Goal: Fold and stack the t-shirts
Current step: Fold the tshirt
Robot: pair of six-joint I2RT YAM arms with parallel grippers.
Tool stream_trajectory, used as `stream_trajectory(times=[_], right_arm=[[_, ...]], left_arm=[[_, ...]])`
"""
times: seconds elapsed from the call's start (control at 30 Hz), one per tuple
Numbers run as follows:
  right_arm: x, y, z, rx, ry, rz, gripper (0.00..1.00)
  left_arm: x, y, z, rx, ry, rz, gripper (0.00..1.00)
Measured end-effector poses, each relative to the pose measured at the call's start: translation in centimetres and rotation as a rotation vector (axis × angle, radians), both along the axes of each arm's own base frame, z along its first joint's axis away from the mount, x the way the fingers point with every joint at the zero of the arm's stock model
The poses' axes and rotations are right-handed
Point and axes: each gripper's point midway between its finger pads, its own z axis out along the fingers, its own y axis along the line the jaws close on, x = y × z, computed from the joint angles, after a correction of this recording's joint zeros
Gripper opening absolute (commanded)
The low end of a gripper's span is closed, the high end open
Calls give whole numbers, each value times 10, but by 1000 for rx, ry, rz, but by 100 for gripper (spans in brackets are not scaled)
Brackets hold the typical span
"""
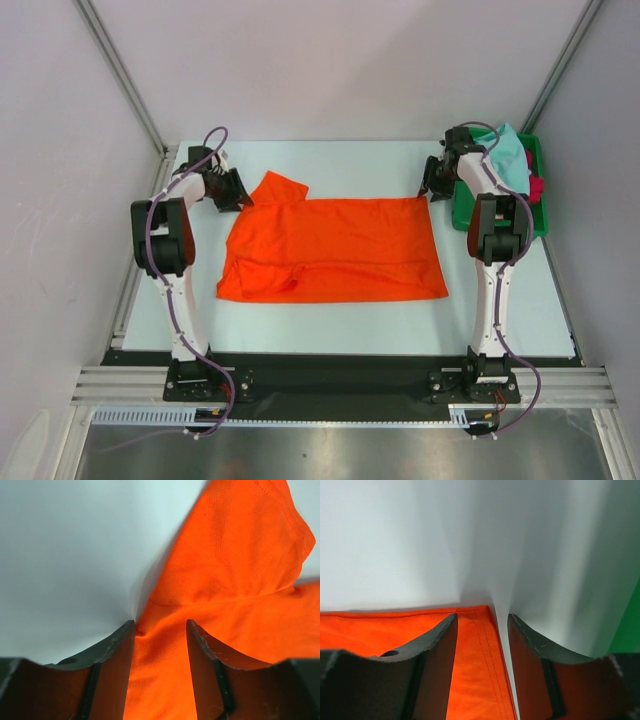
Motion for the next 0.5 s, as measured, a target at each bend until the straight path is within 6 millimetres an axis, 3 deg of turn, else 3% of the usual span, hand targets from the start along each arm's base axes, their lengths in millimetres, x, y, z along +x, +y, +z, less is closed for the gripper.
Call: stream_trajectory(times=[0.13,0.5], right_arm=[[3,1,0,8,-4,2,49],[4,2,-1,11,-5,4,44]], left_arm=[[9,3,1,12,-10,4,57],[18,-1,0,-13,-25,0,47]])
